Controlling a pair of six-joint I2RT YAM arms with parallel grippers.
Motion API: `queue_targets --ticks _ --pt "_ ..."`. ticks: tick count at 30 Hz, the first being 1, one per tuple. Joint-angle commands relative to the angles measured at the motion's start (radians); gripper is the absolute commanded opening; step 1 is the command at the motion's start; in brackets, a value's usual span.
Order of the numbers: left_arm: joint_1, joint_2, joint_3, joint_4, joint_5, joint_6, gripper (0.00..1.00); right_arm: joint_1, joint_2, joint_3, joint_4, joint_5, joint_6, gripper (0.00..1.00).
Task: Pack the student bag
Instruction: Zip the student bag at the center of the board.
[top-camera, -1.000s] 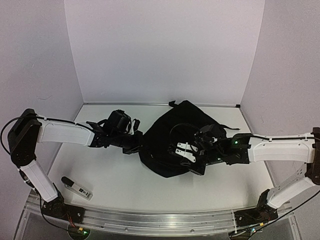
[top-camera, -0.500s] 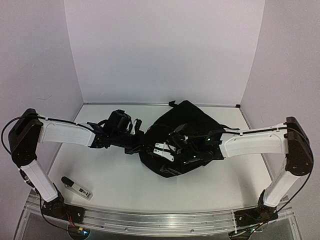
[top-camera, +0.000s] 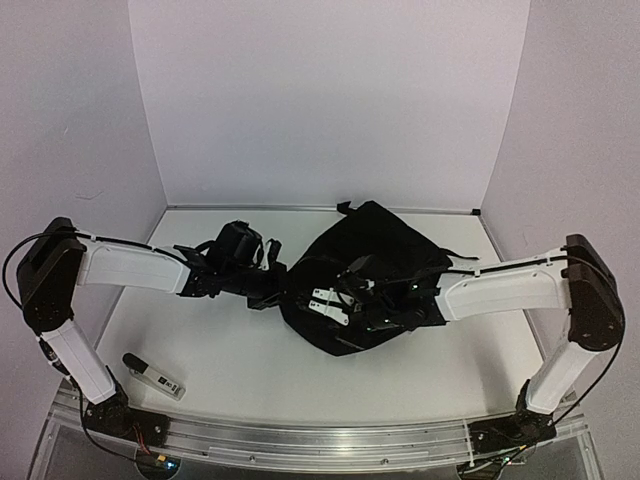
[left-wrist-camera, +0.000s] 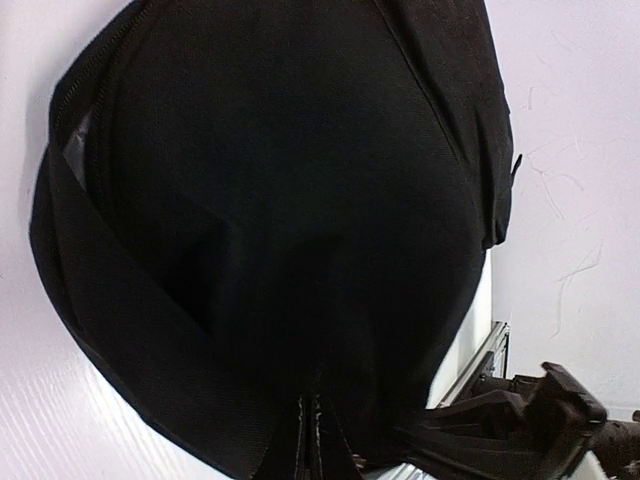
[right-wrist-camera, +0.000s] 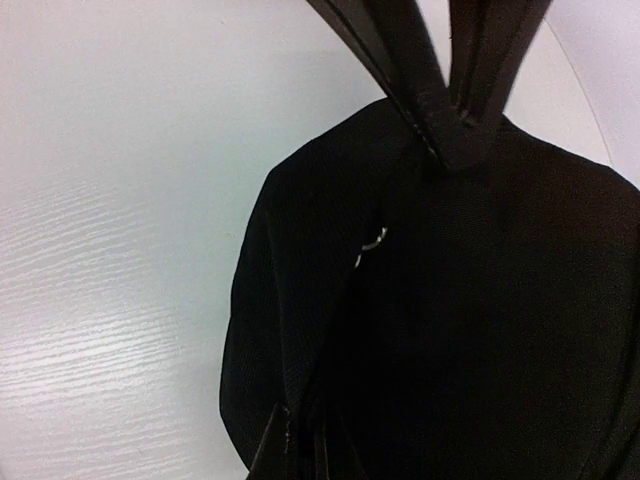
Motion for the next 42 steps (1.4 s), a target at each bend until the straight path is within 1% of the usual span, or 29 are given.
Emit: queue_targets --ticks 1,9,14,17,19,21,23,24,25,27,28,29,31,33,36,42 --pt "0.048 0.0 0.006 -0.005 -0.049 0.008 0.0 0.0 -0.145 -0.069 -0.05 -0.004 -0.027 0.0" --pt "0.103 0.027 0.006 -0.01 -0.046 0.026 0.0 0.0 -0.28 -0.213 -0.1 0.018 -0.104 0.0" --pt "0.11 0.027 -0.004 -0.005 -0.041 0.04 0.0 0.0 -0.348 -0.291 -0.114 0.054 -0.148 0.0" --pt "0.111 0.014 -0.021 0.031 -0.007 0.048 0.0 -0.009 -0.395 -0.341 -0.118 0.088 -0.193 0.0" --pt "0.111 0.01 -0.039 0.095 0.051 0.05 0.0 -0.044 -0.42 -0.357 -0.12 0.089 -0.216 0.0" --pt "0.102 0.012 -0.05 0.178 0.133 0.045 0.0 -0.105 -0.437 -0.353 -0.13 0.063 -0.234 0.0" --pt "0.072 0.016 -0.035 0.199 0.16 0.055 0.0 -0.163 -0.445 -0.344 -0.139 0.041 -0.261 0.0" --pt "0.053 0.022 -0.015 0.191 0.162 0.07 0.0 -0.179 -0.443 -0.335 -0.144 0.038 -0.274 0.07" --pt "0.034 0.031 0.003 0.18 0.163 0.082 0.0 -0.186 -0.437 -0.321 -0.156 0.033 -0.282 0.18" --pt "0.002 0.054 0.041 0.176 0.165 0.086 0.0 -0.188 -0.415 -0.246 -0.249 -0.047 -0.255 0.53" --pt "-0.007 0.069 0.052 0.18 0.171 0.082 0.0 -0.187 -0.397 -0.196 -0.3 -0.101 -0.211 0.62" --pt "-0.013 0.085 0.062 0.189 0.181 0.074 0.0 -0.184 -0.372 -0.145 -0.352 -0.159 -0.178 0.67" --pt "-0.02 0.102 0.073 0.217 0.196 0.057 0.0 -0.164 -0.34 -0.061 -0.409 -0.225 -0.124 0.68" --pt "-0.024 0.108 0.073 0.242 0.203 0.04 0.0 -0.134 -0.321 -0.015 -0.41 -0.242 -0.087 0.69" --pt "-0.024 0.11 0.077 0.254 0.207 0.024 0.0 -0.094 -0.28 0.044 -0.376 -0.248 -0.028 0.69" --pt "-0.023 0.105 0.079 0.256 0.198 0.01 0.0 -0.049 -0.124 0.132 -0.265 -0.224 0.053 0.67"
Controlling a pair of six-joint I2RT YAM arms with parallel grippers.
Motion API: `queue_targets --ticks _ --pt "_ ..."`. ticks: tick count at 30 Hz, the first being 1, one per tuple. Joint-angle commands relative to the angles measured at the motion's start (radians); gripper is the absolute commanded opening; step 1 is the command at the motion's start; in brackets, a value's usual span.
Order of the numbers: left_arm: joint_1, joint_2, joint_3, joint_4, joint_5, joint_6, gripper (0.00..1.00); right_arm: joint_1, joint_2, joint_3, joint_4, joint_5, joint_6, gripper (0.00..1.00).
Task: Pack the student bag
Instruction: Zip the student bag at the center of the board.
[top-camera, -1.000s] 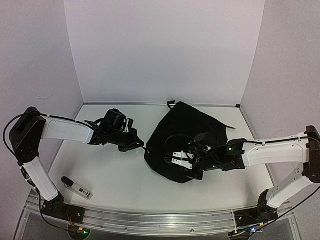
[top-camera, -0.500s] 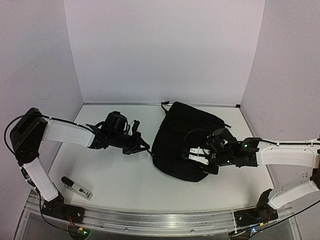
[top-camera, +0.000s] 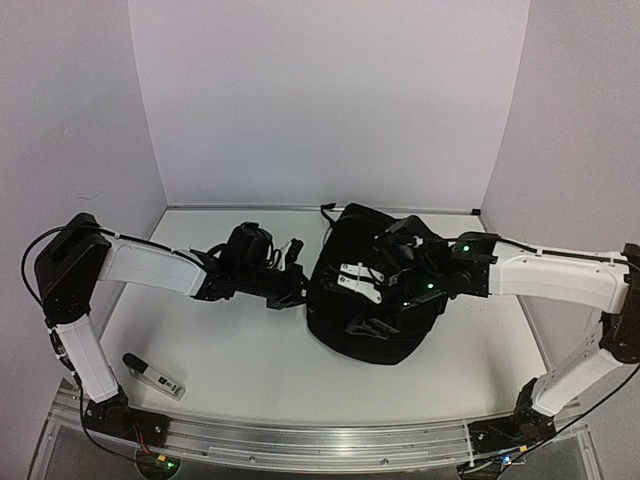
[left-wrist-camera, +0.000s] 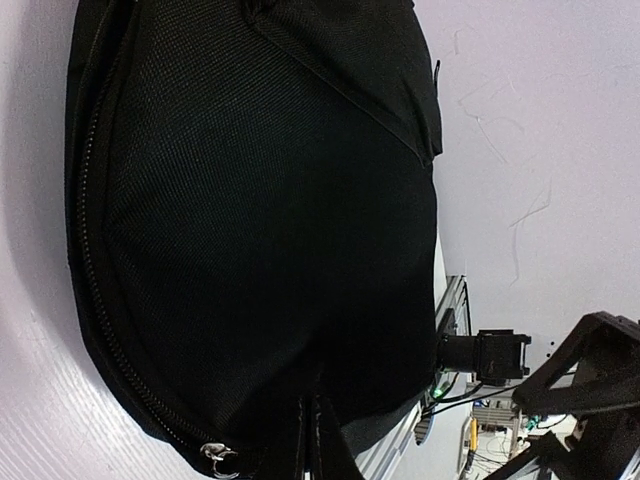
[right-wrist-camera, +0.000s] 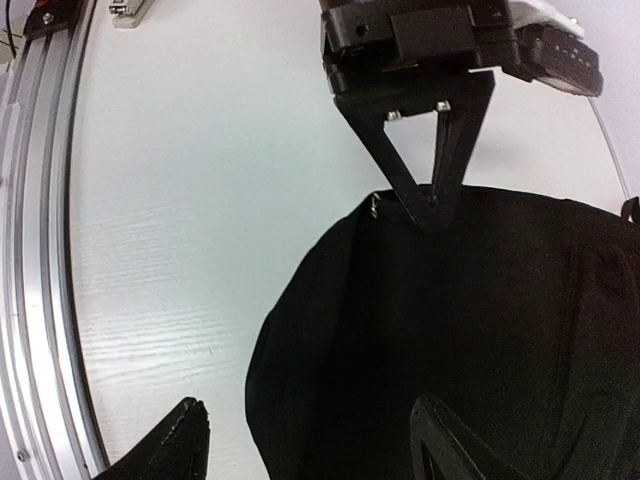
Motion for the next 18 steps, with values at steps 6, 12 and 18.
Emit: queue_targets --ticks 6,12,18 --pt "0.003 -0.019 0.029 0.055 -0.014 -0.02 0.0 0.032 0.249 0.105 0.166 0.098 0.13 0.62" --pt "0.022 -0.034 0.01 0.033 -0.049 -0.024 0.0 0.032 0.273 0.09 0.169 0.105 0.127 0.18" --pt "0.06 -0.019 0.008 0.027 -0.058 -0.008 0.0 0.032 0.164 0.016 0.044 0.021 0.05 0.0"
